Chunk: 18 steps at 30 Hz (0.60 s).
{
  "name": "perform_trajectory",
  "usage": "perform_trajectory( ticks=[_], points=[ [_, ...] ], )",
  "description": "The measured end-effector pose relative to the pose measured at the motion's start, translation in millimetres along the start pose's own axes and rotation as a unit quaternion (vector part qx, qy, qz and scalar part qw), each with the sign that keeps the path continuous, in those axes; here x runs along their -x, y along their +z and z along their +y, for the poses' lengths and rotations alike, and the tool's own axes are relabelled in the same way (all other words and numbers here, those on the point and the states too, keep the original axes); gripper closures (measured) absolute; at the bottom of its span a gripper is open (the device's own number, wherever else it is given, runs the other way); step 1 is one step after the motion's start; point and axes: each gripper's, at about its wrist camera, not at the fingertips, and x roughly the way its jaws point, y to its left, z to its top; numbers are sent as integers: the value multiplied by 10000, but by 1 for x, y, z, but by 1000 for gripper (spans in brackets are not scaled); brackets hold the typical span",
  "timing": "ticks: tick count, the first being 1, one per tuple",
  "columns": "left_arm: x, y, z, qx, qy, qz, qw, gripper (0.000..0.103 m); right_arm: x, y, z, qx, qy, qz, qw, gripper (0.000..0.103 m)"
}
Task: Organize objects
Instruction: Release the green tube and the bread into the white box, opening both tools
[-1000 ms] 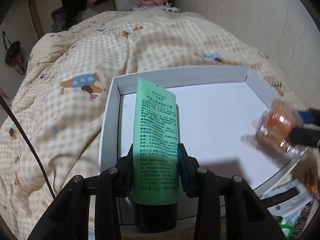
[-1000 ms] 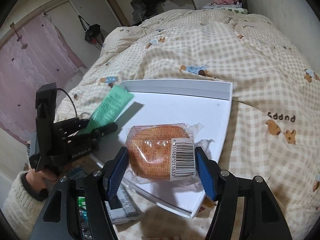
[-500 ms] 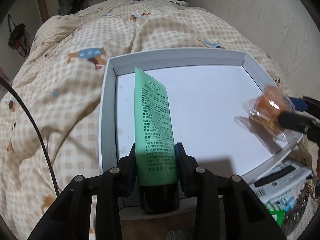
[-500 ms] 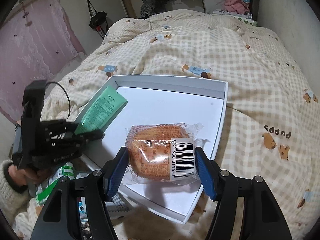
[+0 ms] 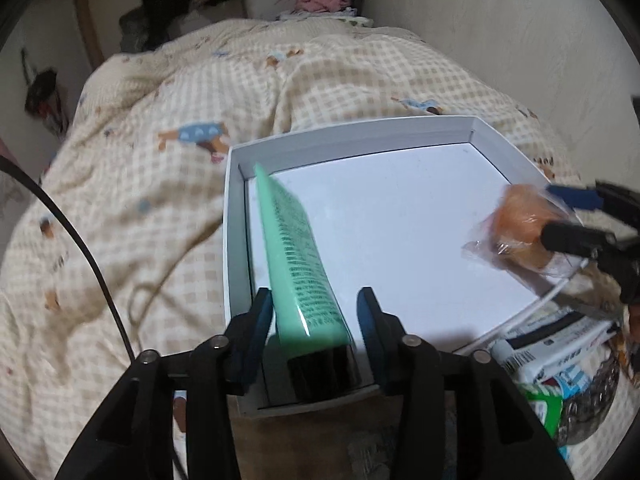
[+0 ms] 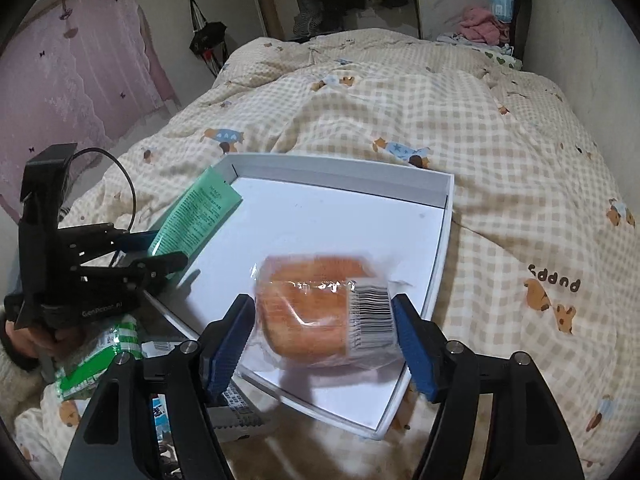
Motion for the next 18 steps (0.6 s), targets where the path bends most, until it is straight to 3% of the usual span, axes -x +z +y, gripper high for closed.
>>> perform_trajectory(
  ticks=[2,5,12,15,18],
  points=[
    [8,0,-5,-191,175,-136,9996,37,3,3,-2,-25,54,-127,9999,21],
    [21,5,-5,-119,109,-328,9993,31,13,7,-4,-62,0,-296,9995,21],
    [77,25,1,280,-129,-882,9956,25,64,23,-2,-173,325,-828,9959,20],
    [110,31,5,495,-198,-1232,9909,25,94,31,7,-126,469,-1141,9923,9],
    [140,32,8,634,-320,-1472,9866,23,124,36,16,-47,630,-1432,9877,9]
  ],
)
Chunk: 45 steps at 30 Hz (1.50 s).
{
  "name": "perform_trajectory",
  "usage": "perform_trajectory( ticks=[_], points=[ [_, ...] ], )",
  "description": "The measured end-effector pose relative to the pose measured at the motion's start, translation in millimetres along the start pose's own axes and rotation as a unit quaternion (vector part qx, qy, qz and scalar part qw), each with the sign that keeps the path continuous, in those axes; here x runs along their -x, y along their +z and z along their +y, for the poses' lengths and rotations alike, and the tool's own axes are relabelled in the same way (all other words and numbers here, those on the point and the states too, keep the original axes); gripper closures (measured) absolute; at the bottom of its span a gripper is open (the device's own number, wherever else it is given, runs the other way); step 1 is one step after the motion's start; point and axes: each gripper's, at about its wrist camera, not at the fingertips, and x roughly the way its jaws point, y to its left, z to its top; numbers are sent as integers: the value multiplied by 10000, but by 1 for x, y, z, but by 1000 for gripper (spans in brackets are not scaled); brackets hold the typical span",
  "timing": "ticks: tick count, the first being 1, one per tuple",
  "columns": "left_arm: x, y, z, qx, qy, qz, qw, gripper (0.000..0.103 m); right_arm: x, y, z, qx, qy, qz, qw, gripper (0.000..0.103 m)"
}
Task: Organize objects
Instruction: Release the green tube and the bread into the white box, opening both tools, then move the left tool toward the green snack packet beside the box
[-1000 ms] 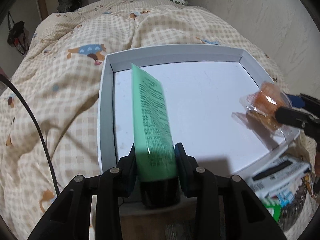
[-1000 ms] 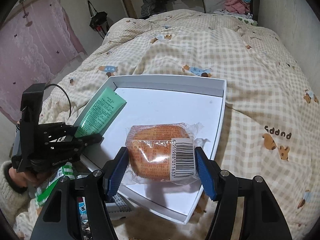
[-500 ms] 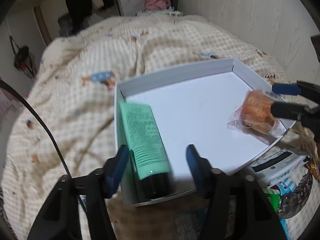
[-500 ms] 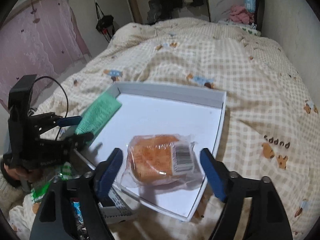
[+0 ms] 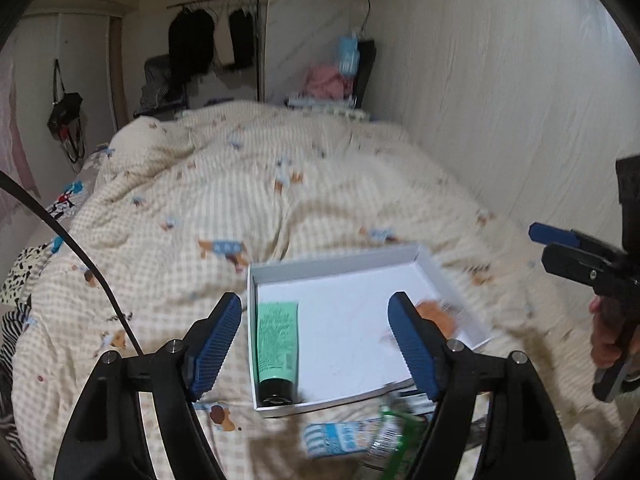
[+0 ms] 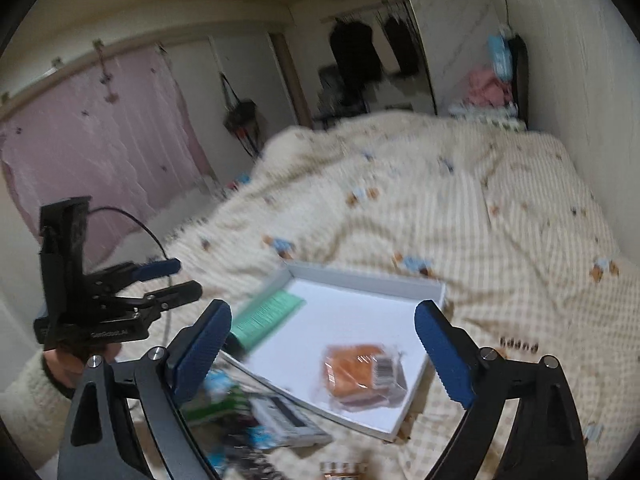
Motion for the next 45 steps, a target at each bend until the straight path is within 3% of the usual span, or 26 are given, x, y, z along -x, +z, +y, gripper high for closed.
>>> perform_trajectory(
  ticks=[2,3,7,11,15,19,24,31,36,39,45],
  points=[
    [20,5,0,51,-53,-141,9999,23,20,8,10,1,100,-189,9998,7],
    [28,6,0,88,-134,-174,9997,23,28,10,14,-23,154,-257,9995,0],
    [66,0,1,271,-237,-472,9982,22,55,7,25,-74,500,-568,9971,0],
    [93,-8,-6,113,-78,-757,9970,20,76,0,33,-98,370,-910,9951,0],
    [111,-15,-15,44,-217,-935,9954,17,98,-9,42,-127,258,-1199,9924,0],
    [118,-23,-26,-91,-221,-1020,9945,15,107,-19,51,-29,187,-1077,9940,0],
    [119,-37,-34,-71,-607,-958,9935,6,114,-36,51,7,135,-892,9959,0],
    [108,-63,-46,-189,-372,-832,9957,3,117,-62,38,-240,146,-713,9971,0],
    [101,-88,-65,-762,-112,-855,9934,2,116,-80,36,-195,77,-561,9982,0],
    [92,-102,-79,-1114,-174,-623,9917,2,112,-90,36,-212,70,-417,9989,0],
    [81,-121,-90,-1216,-343,-365,9913,1,102,-110,41,-68,-26,-198,9998,0]
  ],
)
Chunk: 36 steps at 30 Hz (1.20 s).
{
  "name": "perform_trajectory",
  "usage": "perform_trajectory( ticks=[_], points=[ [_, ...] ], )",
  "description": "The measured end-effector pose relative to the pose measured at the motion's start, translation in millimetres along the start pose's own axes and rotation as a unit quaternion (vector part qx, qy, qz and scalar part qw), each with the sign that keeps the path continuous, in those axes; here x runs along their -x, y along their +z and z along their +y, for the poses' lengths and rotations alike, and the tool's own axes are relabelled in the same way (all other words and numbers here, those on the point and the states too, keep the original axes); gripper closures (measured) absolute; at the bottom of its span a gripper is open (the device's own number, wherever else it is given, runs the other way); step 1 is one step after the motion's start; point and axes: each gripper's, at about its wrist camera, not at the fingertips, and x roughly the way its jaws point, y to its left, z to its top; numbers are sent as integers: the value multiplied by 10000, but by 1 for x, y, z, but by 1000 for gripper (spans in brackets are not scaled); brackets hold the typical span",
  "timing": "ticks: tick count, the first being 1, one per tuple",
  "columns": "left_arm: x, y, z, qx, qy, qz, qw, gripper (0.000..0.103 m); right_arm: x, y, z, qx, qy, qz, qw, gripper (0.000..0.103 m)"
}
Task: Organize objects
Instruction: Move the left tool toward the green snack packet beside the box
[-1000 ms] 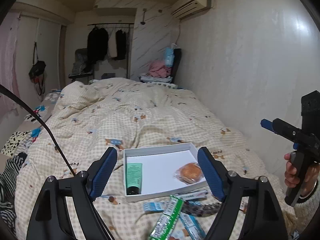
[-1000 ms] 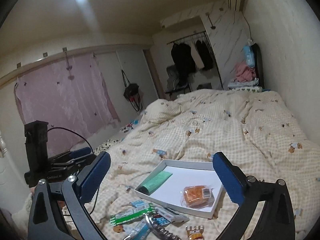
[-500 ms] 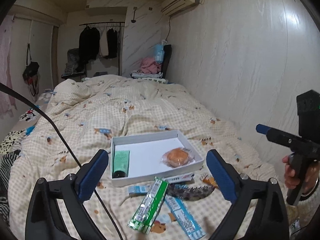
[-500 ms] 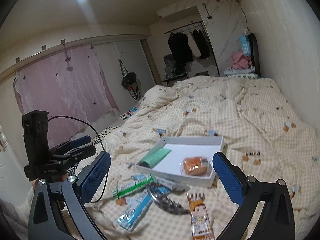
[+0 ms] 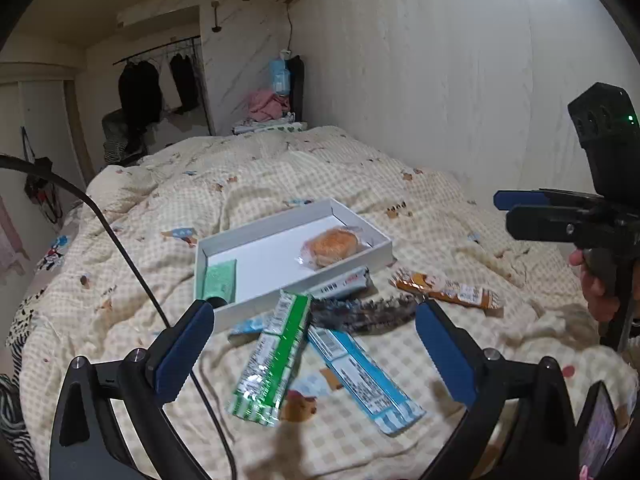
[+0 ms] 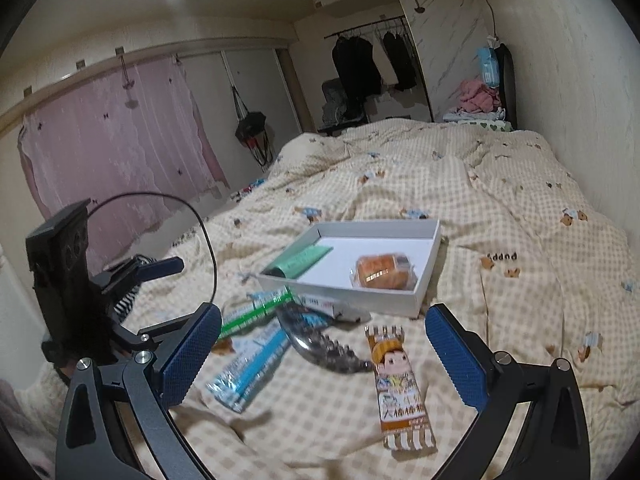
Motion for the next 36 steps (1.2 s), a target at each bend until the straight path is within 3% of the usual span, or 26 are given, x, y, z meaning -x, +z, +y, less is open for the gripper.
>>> perform_trajectory(
  ticks=[4,9,14,22,36],
  points=[
    [-3,-10,-4,34,-155,-5,9999,1,-7,-14,0,-23,29,66,10000,0],
    [-15,-22,4,370,-366,255,9983,1,-17,-31,5,11,-65,156,9999,0],
    [-23,-28,10,591,-390,441,9965,1,-20,-38,6,1,-133,115,9998,0],
    [-25,-32,6,515,-338,516,9968,1,-33,-56,9,-18,-233,309,9992,0],
    [-45,-38,17,860,-498,921,9908,1,-36,-59,5,-111,-251,369,9989,0]
  ],
)
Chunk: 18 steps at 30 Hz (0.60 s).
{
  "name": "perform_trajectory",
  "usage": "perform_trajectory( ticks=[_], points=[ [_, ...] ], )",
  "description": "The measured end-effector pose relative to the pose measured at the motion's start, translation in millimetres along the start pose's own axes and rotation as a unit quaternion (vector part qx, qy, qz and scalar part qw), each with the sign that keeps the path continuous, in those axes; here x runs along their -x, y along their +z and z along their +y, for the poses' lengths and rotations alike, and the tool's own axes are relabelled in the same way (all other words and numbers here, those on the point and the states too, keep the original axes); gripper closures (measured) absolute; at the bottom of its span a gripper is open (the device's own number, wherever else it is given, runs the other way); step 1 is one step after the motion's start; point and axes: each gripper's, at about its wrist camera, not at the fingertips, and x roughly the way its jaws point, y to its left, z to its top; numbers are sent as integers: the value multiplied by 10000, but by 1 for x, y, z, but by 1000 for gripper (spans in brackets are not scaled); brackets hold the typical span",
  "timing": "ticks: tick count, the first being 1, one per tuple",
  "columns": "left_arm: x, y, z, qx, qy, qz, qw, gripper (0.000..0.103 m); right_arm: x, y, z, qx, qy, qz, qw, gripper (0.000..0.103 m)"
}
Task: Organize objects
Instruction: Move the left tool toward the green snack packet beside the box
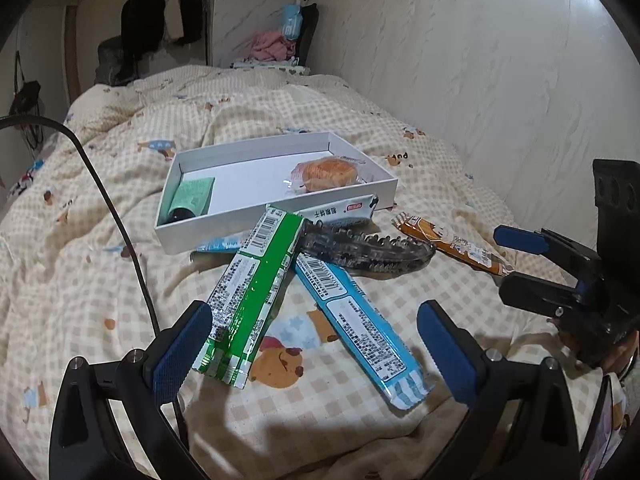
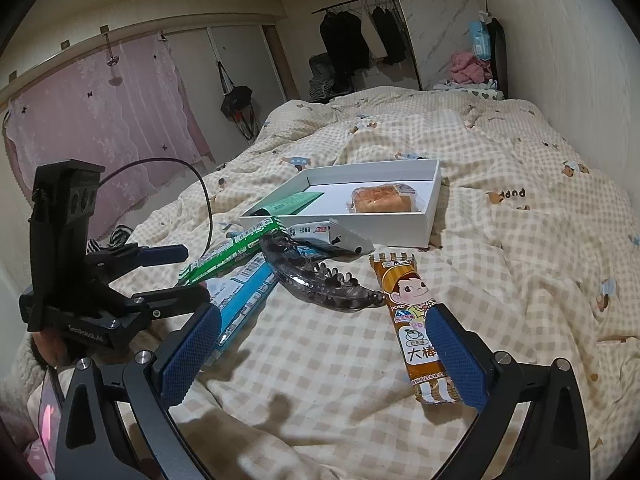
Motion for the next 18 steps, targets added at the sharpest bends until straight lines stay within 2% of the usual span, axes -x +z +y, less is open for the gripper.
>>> perform_trajectory(
  ticks=[18],
  points=[
    [-7,0,4,102,-13,134,9999,1,-4,1,-6,-124,-12,48,9999,0]
  ],
)
